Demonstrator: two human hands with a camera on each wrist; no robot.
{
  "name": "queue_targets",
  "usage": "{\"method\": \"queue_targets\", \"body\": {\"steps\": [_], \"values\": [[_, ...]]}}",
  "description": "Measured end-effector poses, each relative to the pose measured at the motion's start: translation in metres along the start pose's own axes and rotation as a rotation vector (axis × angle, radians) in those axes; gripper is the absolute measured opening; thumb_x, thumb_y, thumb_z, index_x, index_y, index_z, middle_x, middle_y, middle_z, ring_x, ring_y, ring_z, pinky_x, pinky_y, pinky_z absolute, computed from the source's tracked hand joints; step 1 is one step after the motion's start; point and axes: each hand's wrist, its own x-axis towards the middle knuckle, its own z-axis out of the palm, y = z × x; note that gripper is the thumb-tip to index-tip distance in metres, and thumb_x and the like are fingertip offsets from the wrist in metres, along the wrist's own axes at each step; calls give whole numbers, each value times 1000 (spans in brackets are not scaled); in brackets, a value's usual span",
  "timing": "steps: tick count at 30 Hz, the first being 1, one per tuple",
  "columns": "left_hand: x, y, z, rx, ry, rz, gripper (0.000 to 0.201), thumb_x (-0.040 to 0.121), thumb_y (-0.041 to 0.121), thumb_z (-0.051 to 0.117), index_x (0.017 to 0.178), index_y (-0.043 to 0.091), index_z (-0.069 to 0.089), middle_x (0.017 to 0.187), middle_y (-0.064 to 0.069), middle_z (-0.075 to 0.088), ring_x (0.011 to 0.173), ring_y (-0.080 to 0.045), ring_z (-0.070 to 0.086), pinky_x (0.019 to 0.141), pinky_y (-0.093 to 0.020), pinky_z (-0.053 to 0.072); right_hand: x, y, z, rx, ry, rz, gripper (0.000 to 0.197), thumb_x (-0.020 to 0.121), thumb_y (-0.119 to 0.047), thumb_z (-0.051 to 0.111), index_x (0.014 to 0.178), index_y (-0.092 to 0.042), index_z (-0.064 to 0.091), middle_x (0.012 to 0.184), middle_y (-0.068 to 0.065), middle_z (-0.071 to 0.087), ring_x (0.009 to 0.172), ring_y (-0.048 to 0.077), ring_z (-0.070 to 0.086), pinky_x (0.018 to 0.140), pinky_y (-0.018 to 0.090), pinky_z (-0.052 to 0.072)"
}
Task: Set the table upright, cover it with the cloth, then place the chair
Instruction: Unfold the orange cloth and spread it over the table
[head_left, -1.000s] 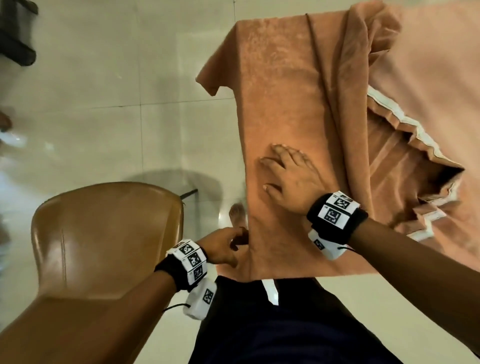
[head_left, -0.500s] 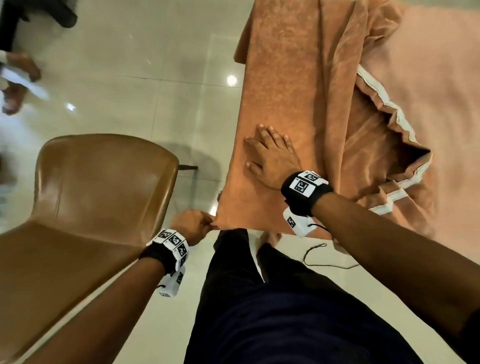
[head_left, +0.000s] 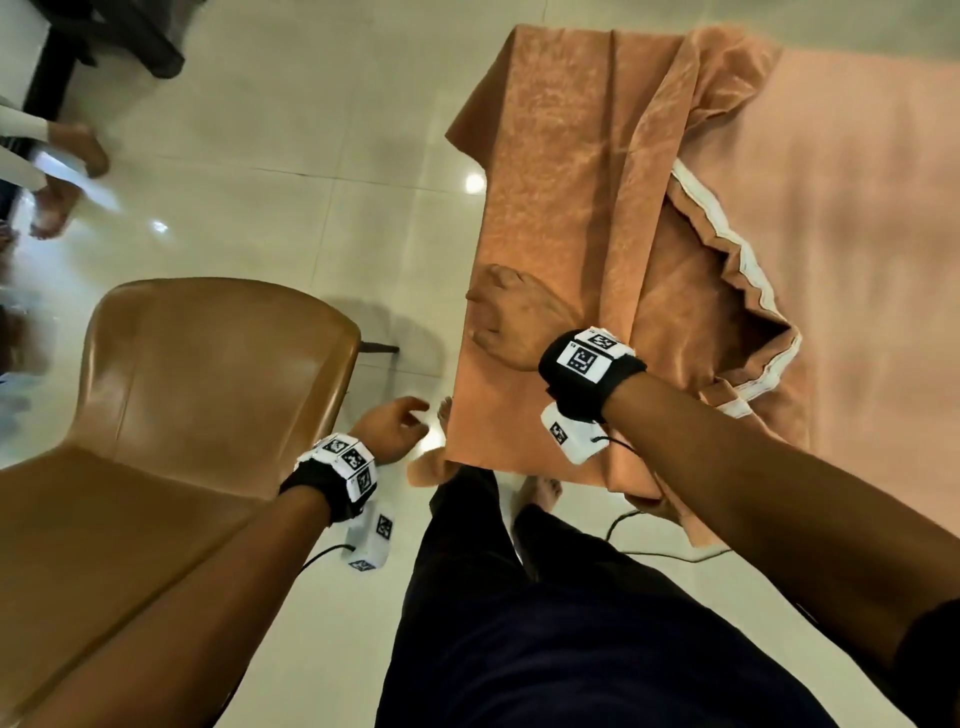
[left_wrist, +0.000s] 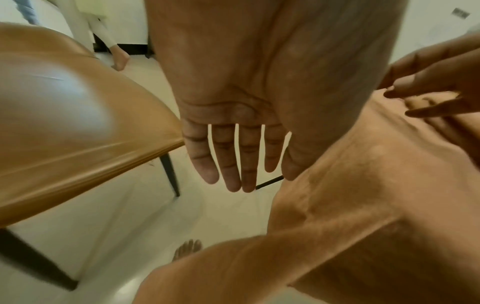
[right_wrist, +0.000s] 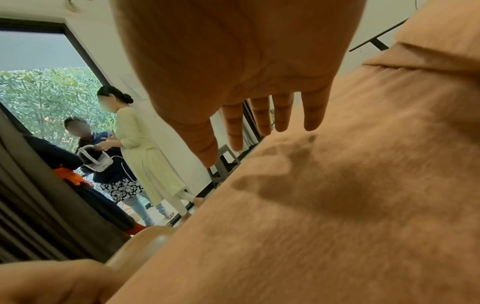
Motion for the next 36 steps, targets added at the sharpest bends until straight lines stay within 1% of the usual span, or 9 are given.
{"method": "queue_targets", "body": {"steps": [5,10,13,18,21,23,27,31,36], "values": [[47,65,-42,-85,26,168,39,98,28,54,135,14,53,109,-9,70,97,-25,67,91,-36,52,19,44,-48,-20,160,134,56,86,-39,63,139,-25,52,156,8,36,140,30,36,112,46,37],[112,142,-100,-355,78,141,21,100,30,48,115,19,59,93,-3,67,78,-18,64,61,-25,46,55,98,-98,-86,299,351,61,79,-42,60,136,-22,56,155,13,37,141,36,35,112,53,34],[155,190,-139,-456,53,117,30,97,48,50,103,20,59,88,-3,66,71,-19,64,65,-28,45,78,128,-120,-96,315,492,68,81,-46,61,142,-20,48,159,15,28,147,37,26,114,57,28],[237,260,-206,-430,99,142,44,91,51,51,112,14,61,101,-13,70,74,-22,69,59,-28,49,114,169,-141,-12,272,594,65,84,-53,58,142,-27,44,164,20,14,151,44,9,121,55,20],[277,294,-235,-513,163,117,43,91,49,50,99,9,64,85,-11,68,73,-26,69,55,-29,53,120,179,-145,-24,235,653,65,85,-52,62,143,-30,43,162,15,20,148,46,19,114,54,28],[299,310,-249,-524,197,100,45,91,51,46,94,10,65,88,-7,69,81,-29,67,69,-36,58,123,180,-141,-51,245,654,65,85,-52,62,143,-29,44,161,16,22,144,46,27,112,53,28],[343,321,-267,-391,253,109,58,80,61,44,90,9,67,106,-14,71,99,-36,67,92,-47,54,133,173,-133,-50,246,647,67,86,-50,59,146,-26,41,161,20,22,134,47,36,112,48,28],[341,329,-278,-169,272,174,42,98,24,46,133,2,55,134,-15,58,119,-31,59,92,-36,55,134,158,-136,-59,216,634,75,86,-56,61,150,-23,38,162,20,21,135,45,34,113,47,27],[349,286,-302,353,281,186,25,86,7,62,110,0,65,114,-22,64,106,-38,64,84,-39,50,140,133,-129,-35,185,548,81,76,-63,69,145,-30,42,159,9,27,127,39,42,99,45,43]]}}
